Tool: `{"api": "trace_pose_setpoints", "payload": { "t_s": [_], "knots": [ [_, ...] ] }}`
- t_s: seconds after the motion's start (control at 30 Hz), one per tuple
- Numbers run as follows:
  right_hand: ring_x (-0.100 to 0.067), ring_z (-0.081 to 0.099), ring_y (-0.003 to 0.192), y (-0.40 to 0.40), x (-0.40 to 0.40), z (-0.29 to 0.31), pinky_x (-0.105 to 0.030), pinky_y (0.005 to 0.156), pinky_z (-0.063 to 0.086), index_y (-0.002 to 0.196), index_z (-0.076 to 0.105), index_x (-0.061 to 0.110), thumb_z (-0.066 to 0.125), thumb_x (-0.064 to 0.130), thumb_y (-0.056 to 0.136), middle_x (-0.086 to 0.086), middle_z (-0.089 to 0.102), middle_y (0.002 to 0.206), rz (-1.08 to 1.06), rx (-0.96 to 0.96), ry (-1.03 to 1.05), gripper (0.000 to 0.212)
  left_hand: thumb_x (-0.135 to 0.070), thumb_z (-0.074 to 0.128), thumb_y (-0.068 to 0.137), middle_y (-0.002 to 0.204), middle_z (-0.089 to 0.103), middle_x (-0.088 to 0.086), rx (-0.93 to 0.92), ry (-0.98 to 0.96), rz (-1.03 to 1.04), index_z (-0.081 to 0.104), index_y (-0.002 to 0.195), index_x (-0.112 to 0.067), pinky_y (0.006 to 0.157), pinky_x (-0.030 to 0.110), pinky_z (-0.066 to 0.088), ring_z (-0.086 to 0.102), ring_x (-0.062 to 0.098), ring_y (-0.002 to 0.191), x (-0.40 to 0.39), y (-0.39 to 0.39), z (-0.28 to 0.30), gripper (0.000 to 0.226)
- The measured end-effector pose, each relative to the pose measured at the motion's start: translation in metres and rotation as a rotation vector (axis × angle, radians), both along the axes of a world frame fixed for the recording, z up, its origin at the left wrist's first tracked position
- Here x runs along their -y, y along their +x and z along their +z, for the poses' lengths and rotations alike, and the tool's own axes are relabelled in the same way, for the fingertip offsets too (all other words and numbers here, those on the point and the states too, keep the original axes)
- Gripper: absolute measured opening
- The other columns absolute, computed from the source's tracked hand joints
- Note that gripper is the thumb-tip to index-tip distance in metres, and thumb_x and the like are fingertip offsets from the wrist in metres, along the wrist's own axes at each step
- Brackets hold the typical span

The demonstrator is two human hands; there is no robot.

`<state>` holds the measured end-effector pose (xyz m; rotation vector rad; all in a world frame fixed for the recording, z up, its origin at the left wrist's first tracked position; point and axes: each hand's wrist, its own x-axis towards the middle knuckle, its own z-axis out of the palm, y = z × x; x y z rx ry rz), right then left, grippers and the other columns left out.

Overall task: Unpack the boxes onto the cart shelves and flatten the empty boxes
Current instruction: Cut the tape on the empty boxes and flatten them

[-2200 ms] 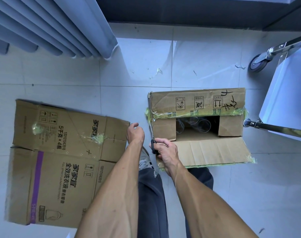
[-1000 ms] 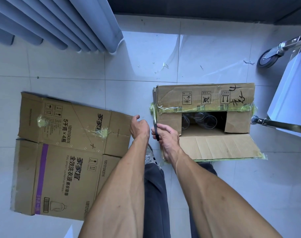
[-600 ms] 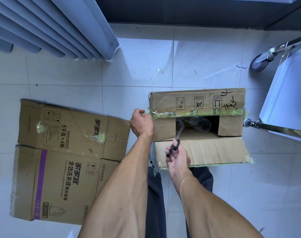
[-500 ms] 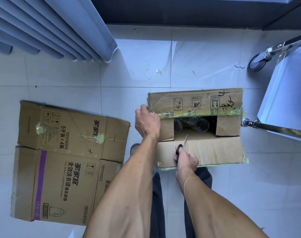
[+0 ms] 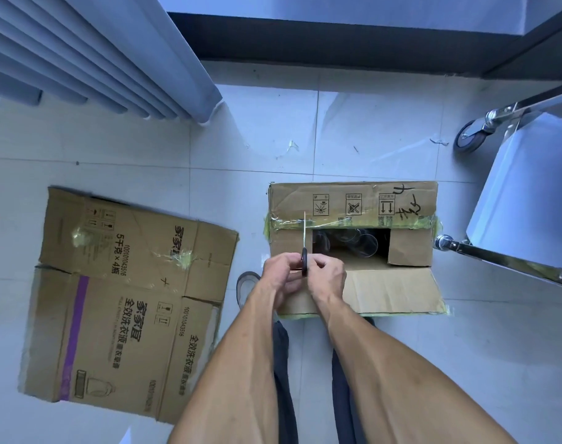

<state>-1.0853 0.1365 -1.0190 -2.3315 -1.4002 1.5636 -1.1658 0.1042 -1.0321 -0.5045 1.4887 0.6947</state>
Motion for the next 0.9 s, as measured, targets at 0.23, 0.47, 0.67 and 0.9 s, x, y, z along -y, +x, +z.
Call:
{"api": "trace_pose_setpoints", "payload": {
  "t_s": [0.23, 0.47, 0.67, 0.9],
  "knots": [
    [-0.018, 0.064, 0.084, -0.001, -0.022, -0.011, -0.012, 0.067, 0.038, 0.087, 0.080, 0.011, 0.055, -0.004, 0.076, -0.006, 0.076, 0.090, 0.139, 0.027, -0.090, 0.031, -0.017, 0.084, 0.060, 0.078, 0.072, 0.006, -0.045, 0.071, -0.015, 0.076, 0.088, -0.006, 0.084, 0.033, 0.056, 0.065, 0.019, 0.079, 0.006, -0.001, -0.009, 0.031],
    [-0.019, 0.049, 0.072, -0.030, -0.047, -0.028, -0.025, 0.056, 0.033, 0.122, 0.058, 0.012, 0.055, 0.005, 0.084, -0.008, 0.058, 0.103, -0.794, -0.055, -0.161, 0.039, -0.036, 0.069, 0.068, 0.059, 0.039, 0.002, -0.719, -0.091, -0.332, 0.060, 0.055, -0.009, 0.052, 0.027, 0.030, 0.031, 0.017, 0.054, 0.015, 0.008, -0.022, 0.032],
    [-0.012, 0.043, 0.057, -0.037, -0.060, -0.018, -0.020, 0.042, 0.031, 0.092, 0.064, 0.010, 0.056, 0.014, 0.088, -0.004, 0.058, 0.082, -0.924, -0.060, -0.172, 0.010, -0.038, 0.059, 0.084, 0.099, 0.053, 0.001, -0.845, -0.275, -0.581, 0.069, 0.083, -0.012, 0.074, 0.034, 0.050, 0.058, 0.022, 0.082, 0.021, 0.007, -0.012, 0.028],
    [-0.010, 0.048, 0.052, -0.033, -0.070, -0.018, -0.016, 0.042, 0.041, 0.074, 0.058, 0.012, 0.064, 0.014, 0.092, -0.003, 0.053, 0.068, -0.951, -0.121, -0.204, 0.019, -0.036, 0.061, 0.086, 0.109, 0.055, 0.010, -0.772, -0.361, -0.652, 0.069, 0.093, -0.005, 0.071, 0.031, 0.038, 0.057, 0.028, 0.084, 0.009, 0.013, -0.011, 0.033]
  ]
}}
